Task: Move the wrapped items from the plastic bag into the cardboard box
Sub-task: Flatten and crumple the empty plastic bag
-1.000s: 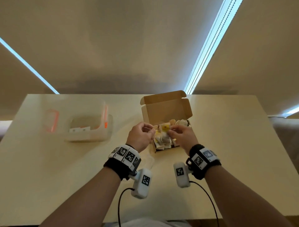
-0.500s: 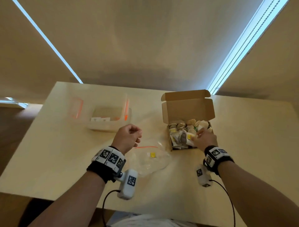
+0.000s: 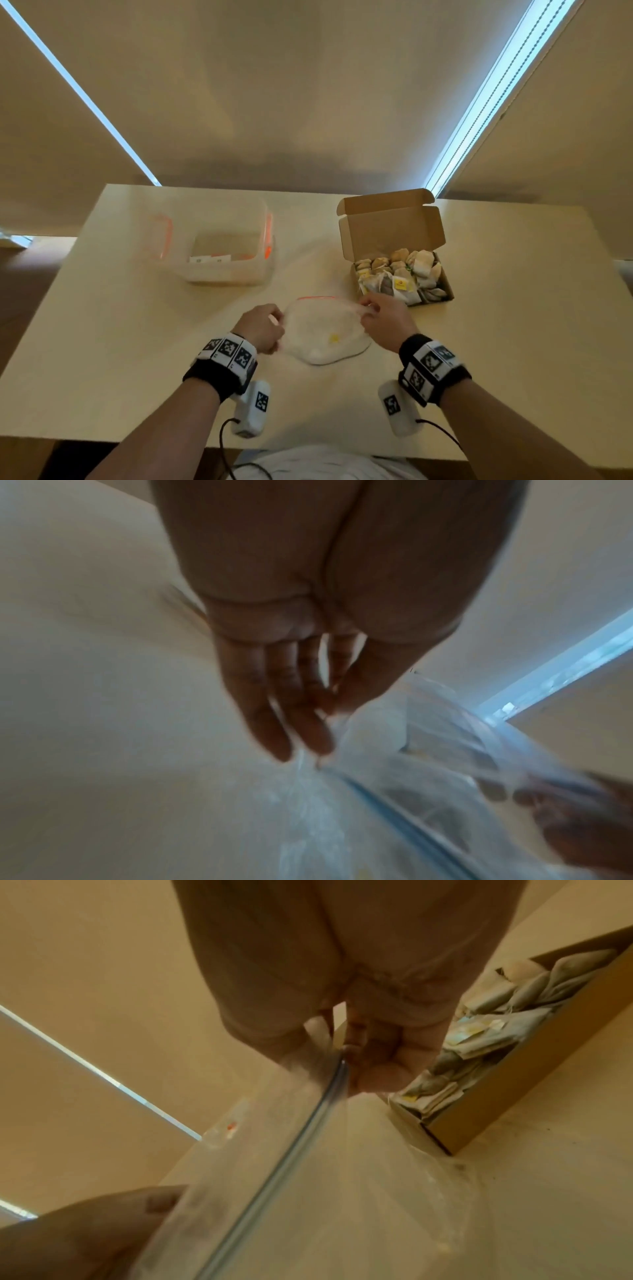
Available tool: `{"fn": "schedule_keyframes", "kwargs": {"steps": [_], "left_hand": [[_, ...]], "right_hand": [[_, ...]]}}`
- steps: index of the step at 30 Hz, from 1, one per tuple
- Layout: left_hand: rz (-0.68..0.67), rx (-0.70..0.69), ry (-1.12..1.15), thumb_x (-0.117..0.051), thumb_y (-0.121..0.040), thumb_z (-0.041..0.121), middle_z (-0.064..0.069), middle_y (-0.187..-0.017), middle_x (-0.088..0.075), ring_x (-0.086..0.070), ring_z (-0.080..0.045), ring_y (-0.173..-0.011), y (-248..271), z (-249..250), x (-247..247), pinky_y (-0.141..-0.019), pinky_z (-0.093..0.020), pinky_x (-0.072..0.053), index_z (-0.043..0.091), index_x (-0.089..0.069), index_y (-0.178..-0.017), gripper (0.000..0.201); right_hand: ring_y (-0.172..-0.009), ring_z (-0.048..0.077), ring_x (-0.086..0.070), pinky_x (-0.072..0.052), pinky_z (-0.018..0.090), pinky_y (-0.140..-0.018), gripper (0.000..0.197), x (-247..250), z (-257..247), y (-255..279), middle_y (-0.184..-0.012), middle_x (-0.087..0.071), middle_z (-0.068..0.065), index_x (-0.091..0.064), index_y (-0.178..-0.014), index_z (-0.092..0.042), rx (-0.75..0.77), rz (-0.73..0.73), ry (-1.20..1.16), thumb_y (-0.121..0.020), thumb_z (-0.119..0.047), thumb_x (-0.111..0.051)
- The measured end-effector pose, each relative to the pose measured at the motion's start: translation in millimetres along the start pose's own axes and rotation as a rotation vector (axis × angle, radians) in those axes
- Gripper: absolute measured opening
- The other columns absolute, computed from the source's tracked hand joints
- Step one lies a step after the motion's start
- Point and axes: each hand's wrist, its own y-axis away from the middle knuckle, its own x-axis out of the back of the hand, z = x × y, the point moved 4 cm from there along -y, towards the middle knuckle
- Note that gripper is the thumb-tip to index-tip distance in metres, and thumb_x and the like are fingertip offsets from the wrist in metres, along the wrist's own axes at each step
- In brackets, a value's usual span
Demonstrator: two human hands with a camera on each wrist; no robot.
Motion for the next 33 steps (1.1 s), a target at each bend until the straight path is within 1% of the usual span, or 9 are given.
{"fn": "schedule_keyframes", "kwargs": {"steps": [3,6,9,13,17,19,22,28,33], "left_hand": [[0.024,-0.195,0.502,-0.070,-0.089,0.019,-0.010,-0.088,-0.070,-0.066,-0.029,-0.084,10,12,26,-0.076,-0.041,-0.060,0.014,-0.069,-0.094,0.008],[-0.198,-0.292,0.734,-0.082,-0.059,0.062,0.009,-0.124,-0.064,-0.053,-0.022,-0.119,20,15,25,-0.100,-0.049,-0.042,0.028,-0.068,-0.116,0.068],[-0.439,-0.252,0.765,-0.080,-0.063,0.061,0.009,-0.136,-0.053,-0.051,-0.023,-0.119,29,25,-7,-0.089,-0.051,-0.049,0.035,-0.053,-0.135,0.082],[-0.235,-0.261,0.849,-0.071,-0.087,0.011,-0.016,-0.099,-0.065,-0.062,-0.026,-0.081,30,46,-23,-0.063,-0.029,-0.050,0.005,-0.062,-0.105,0.021],[-0.088,-0.139,0.869,-0.059,-0.084,-0.005,-0.015,-0.073,-0.062,-0.058,-0.022,-0.065,24,38,-12,-0.057,-0.029,-0.045,0.005,-0.067,-0.082,0.013],[-0.149,-0.116,0.861,-0.054,-0.086,-0.008,-0.012,-0.063,-0.063,-0.058,-0.020,-0.052,32,37,-9,-0.051,-0.025,-0.047,0.004,-0.067,-0.075,0.021],[-0.130,-0.124,0.953,-0.048,-0.086,-0.009,-0.012,-0.072,-0.066,-0.060,-0.025,-0.068,35,24,0,-0.061,-0.029,-0.049,0.003,-0.068,-0.076,0.026],[-0.218,-0.219,1.109,-0.068,-0.089,0.023,-0.003,-0.122,-0.067,-0.065,-0.029,-0.109,56,-23,-16,-0.089,-0.052,-0.056,0.033,-0.054,-0.134,0.047],[0.340,-0.165,0.996,-0.066,-0.089,0.007,-0.003,-0.075,-0.072,-0.063,-0.014,-0.062,74,-86,-15,-0.059,-0.030,-0.048,0.006,-0.069,-0.110,0.021]], "right_hand": [[-0.063,0.017,-0.054,-0.047,0.024,-0.056,0.025,10,0,7,-0.074,-0.059,0.005,-0.068,-0.090,-0.014,-0.089,-0.003,-0.392,-0.092,0.002,-0.049],[-0.076,0.022,-0.055,-0.050,0.027,-0.060,0.020,10,-22,16,-0.086,-0.065,0.015,-0.070,-0.099,-0.003,-0.159,-0.086,-0.859,-0.093,0.005,-0.053],[-0.066,0.015,-0.051,-0.047,0.021,-0.053,0.011,2,-62,26,-0.079,-0.062,0.009,-0.065,-0.100,0.004,-0.105,-0.172,-0.989,-0.095,0.002,-0.055],[-0.078,0.011,-0.056,-0.045,0.024,-0.069,0.018,-4,-86,34,-0.089,-0.064,-0.002,-0.070,-0.100,-0.012,0.290,0.046,-0.095,-0.089,-0.026,-0.066],[-0.128,0.025,-0.037,-0.041,0.037,-0.097,0.081,-19,-80,47,-0.146,-0.036,0.003,-0.050,-0.130,-0.032,0.471,0.162,0.388,-0.063,-0.075,-0.063],[-0.132,0.027,-0.037,-0.042,0.038,-0.101,0.086,-36,-77,45,-0.148,-0.035,0.005,-0.040,-0.137,-0.031,0.415,0.032,0.322,-0.064,-0.065,-0.071],[-0.084,0.028,-0.060,-0.041,0.031,-0.065,0.024,-44,-81,39,-0.092,-0.064,0.005,-0.059,-0.103,-0.015,0.408,0.120,0.050,-0.081,-0.016,-0.070],[-0.079,0.020,-0.064,-0.045,0.015,-0.058,0.023,-77,-104,27,-0.084,-0.071,0.001,-0.070,-0.090,-0.022,0.191,-0.025,-0.102,-0.078,-0.003,-0.066],[-0.104,0.026,-0.061,-0.037,0.022,-0.075,0.037,-149,-130,47,-0.113,-0.067,0.008,-0.064,-0.120,-0.013,0.350,-0.372,0.127,-0.083,-0.006,-0.063]]}}
